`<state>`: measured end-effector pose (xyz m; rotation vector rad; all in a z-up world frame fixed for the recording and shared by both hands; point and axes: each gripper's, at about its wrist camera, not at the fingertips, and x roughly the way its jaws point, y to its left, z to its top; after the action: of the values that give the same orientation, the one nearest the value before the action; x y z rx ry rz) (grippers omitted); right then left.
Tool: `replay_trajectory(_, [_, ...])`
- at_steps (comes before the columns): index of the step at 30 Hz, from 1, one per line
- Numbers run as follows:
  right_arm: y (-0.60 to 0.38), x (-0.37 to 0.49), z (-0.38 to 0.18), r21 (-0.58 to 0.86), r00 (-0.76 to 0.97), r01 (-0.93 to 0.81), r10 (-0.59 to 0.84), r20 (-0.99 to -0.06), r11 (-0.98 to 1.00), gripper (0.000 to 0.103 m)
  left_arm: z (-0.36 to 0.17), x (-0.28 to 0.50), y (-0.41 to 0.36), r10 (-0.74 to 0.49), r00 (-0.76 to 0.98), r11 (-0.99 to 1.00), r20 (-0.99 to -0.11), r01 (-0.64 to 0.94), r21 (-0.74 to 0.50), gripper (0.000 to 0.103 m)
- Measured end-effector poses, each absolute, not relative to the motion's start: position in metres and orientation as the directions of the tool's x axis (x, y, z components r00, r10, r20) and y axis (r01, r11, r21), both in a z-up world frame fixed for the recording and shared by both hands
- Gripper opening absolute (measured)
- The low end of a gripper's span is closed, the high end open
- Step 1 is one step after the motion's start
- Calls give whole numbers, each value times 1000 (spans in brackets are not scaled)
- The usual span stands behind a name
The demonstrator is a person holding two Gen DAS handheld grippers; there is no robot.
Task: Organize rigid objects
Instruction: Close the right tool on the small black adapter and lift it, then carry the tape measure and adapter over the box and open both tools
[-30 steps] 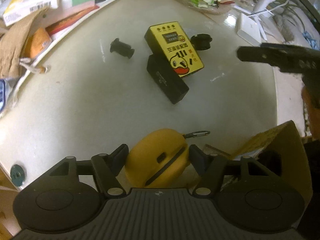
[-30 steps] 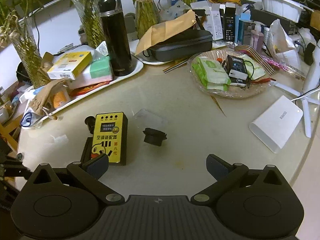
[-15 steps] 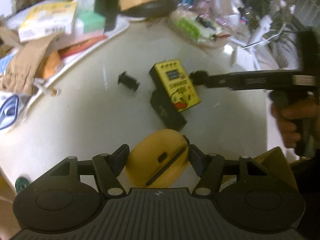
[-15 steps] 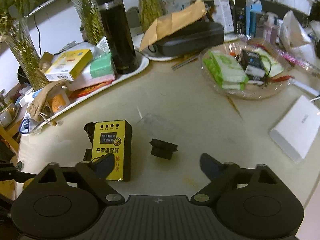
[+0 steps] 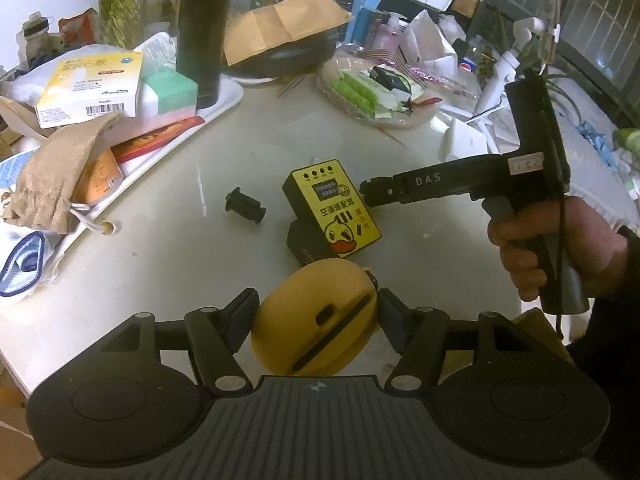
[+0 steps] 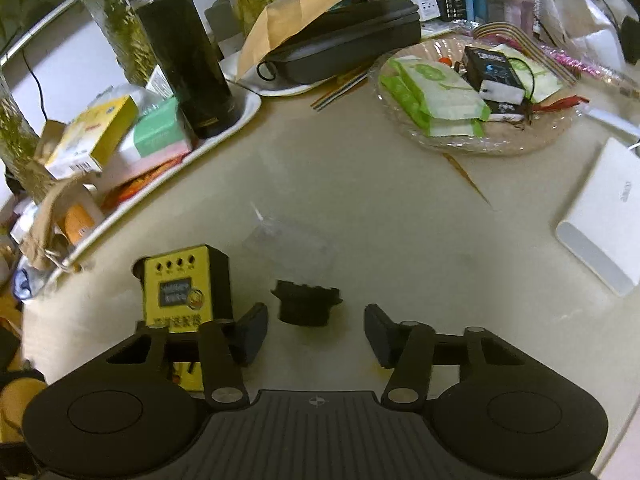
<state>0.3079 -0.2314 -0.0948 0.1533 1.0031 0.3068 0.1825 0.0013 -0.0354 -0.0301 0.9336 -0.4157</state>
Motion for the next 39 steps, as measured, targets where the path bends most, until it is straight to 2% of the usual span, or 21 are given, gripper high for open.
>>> replay_trajectory(5, [-227, 311, -98, 262, 492, -177, 316, -811, 949, 31, -34, 182, 4, -362, 530, 921, -767, 330, -207, 63])
replay_trajectory(22, [-224, 284, -66, 195, 533, -228, 290, -795, 954, 31, -29, 177, 5, -346, 550, 928, -760, 319, -191, 63])
replay_trajectory(35, [-223, 241, -41, 150, 582, -286, 296, -757, 946, 31, -19, 164, 1, -276, 601, 949, -750, 291, -116, 63])
replay_trajectory(39, [-228, 225, -35, 159, 591, -282, 302, -748, 946, 31, -13, 153, -4, -235, 636, 957, -735, 285, -59, 63])
